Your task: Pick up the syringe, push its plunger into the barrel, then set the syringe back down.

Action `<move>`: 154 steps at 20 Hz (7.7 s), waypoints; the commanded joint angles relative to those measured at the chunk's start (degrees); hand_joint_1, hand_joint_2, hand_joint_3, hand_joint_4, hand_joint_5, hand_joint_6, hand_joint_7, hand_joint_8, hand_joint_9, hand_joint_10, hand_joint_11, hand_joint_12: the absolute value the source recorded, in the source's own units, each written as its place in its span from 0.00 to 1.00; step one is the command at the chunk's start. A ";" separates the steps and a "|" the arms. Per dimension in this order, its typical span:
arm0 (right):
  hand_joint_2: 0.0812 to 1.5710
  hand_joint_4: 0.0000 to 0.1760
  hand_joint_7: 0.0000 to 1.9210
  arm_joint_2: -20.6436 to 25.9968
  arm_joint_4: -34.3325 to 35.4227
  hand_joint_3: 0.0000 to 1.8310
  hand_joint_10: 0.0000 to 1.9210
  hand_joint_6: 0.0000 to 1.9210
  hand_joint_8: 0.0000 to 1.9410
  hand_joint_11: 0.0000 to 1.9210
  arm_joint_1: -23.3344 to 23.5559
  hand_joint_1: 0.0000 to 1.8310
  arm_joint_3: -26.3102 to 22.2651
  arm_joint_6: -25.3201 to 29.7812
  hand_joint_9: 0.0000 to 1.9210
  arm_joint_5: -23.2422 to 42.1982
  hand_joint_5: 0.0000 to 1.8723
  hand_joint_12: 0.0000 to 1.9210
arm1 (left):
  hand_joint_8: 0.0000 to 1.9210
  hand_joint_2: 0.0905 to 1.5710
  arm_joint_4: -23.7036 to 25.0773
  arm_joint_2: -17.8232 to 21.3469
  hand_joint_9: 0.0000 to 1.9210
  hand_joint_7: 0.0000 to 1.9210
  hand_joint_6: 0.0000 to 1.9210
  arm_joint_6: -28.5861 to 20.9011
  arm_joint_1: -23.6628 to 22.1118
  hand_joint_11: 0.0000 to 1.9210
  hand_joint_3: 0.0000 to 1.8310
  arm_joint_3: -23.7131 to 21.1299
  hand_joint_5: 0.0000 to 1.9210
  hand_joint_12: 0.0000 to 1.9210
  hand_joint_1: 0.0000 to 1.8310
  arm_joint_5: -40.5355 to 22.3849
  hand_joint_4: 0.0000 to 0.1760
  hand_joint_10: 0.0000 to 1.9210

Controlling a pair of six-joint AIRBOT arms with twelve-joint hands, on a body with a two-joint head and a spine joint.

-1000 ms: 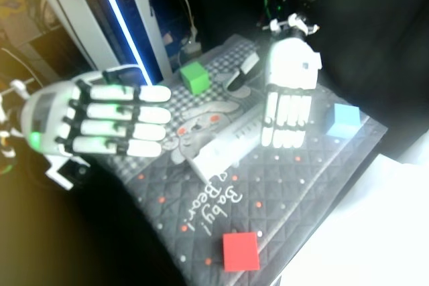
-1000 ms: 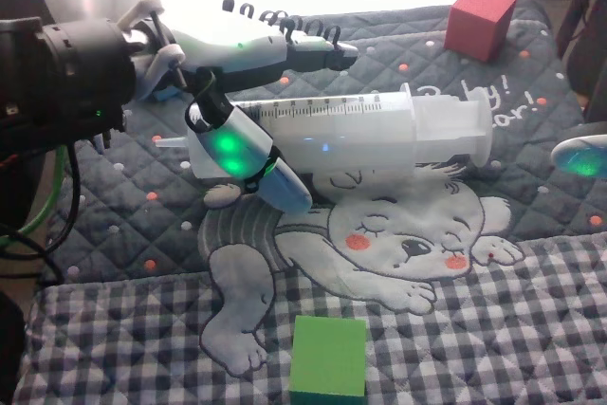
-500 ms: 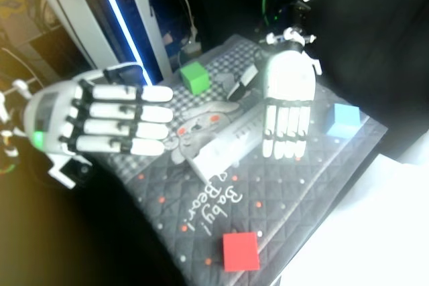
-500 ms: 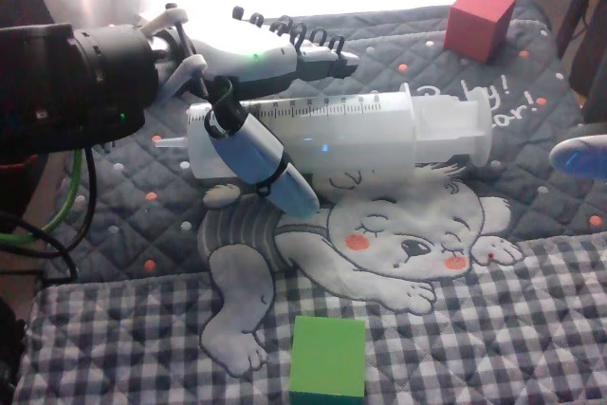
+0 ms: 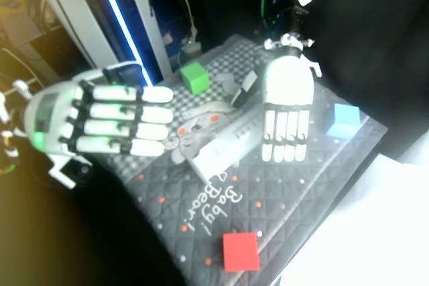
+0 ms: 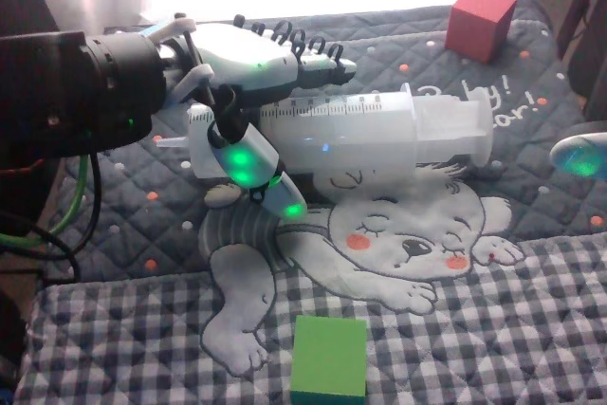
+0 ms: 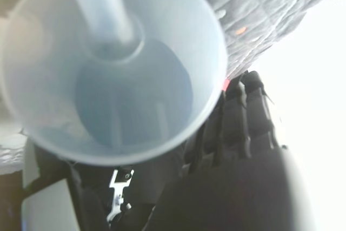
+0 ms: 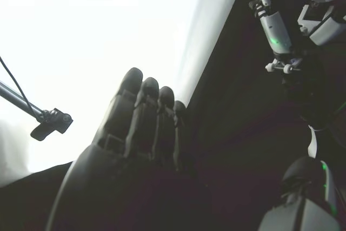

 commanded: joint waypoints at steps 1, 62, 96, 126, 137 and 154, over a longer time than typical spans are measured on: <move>0.47 0.05 0.12 0.01 0.93 0.00 0.00 0.00 0.00 0.06 0.72 0.17 0.20 0.61 0.11 7.30 0.08 0.13 | 0.00 0.41 -0.19 -0.48 0.07 0.07 0.00 -0.13 -0.35 0.00 0.00 0.24 0.03 0.20 0.39 -2.48 0.00 0.01; 0.51 0.00 0.00 -9.43 8.64 0.00 0.00 0.00 0.00 0.03 -1.42 0.06 4.99 6.63 0.00 8.15 0.00 0.06 | 1.00 0.75 -24.64 8.97 0.79 0.73 1.00 6.83 -8.36 0.83 0.00 -0.76 0.64 1.00 0.77 -15.93 0.00 1.00; 0.57 0.00 0.00 -14.90 5.02 0.00 0.00 0.00 0.00 0.00 2.58 0.01 7.39 9.13 0.00 5.53 0.00 0.00 | 1.00 0.76 -19.43 6.98 0.79 0.75 1.00 6.93 -11.52 0.76 0.04 -1.44 0.65 1.00 0.72 -14.60 0.00 1.00; 0.50 0.00 0.00 -16.60 0.71 0.00 0.00 0.00 0.00 0.01 6.43 0.07 7.99 9.31 0.00 2.87 0.00 0.00 | 1.00 0.76 -18.49 4.84 0.83 0.80 1.00 8.21 -13.83 0.78 0.04 -0.59 0.67 1.00 0.70 -13.22 0.00 1.00; 0.52 0.00 0.00 -16.68 0.30 0.01 0.00 0.00 0.00 0.01 6.71 0.01 7.98 9.72 0.00 2.84 0.00 0.00 | 1.00 0.75 -17.79 4.07 0.79 0.79 1.00 8.22 -14.05 0.66 0.05 -0.38 0.65 1.00 0.72 -12.89 0.00 1.00; 0.51 0.00 0.00 -16.93 -1.11 0.00 0.00 0.00 0.00 0.02 7.24 0.00 7.98 9.87 0.00 2.20 0.00 0.01 | 1.00 0.73 -17.29 2.90 0.81 0.78 1.00 8.21 -14.05 0.75 0.10 0.39 0.66 1.00 0.71 -12.42 0.00 1.00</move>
